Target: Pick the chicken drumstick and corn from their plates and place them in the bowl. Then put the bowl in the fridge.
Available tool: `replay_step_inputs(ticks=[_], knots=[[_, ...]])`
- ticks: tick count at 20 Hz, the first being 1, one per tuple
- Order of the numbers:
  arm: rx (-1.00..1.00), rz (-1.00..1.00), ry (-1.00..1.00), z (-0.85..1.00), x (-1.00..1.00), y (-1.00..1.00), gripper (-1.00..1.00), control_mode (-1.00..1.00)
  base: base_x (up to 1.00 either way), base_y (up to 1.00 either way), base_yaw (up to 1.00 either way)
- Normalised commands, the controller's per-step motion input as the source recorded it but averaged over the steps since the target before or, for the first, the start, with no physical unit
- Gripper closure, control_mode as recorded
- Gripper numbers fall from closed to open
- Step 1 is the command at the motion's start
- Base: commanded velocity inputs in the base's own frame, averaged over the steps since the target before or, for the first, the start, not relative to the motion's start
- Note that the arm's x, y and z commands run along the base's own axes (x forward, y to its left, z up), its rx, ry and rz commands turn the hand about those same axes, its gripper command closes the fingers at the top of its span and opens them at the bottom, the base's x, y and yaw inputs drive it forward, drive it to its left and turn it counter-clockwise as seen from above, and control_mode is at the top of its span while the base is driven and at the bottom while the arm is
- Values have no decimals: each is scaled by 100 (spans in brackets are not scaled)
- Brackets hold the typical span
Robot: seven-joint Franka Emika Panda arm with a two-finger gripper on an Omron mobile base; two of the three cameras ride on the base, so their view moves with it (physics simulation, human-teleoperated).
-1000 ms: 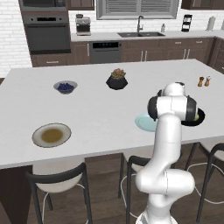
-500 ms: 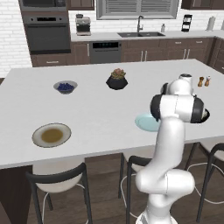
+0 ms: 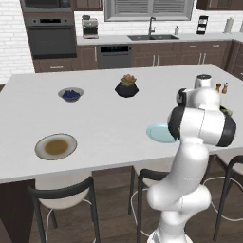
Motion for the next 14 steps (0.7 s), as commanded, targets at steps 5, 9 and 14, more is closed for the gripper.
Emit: replay_step_inputs(ticks=[5,9,14], knots=[[-16,43,-2,45,-58,29,100,-100,0,0,0],[-6,42,-1,73,-47,59,100,-100,0,0,0],[-10,39,1,88,-51,80,100,-100,0,0,0]])
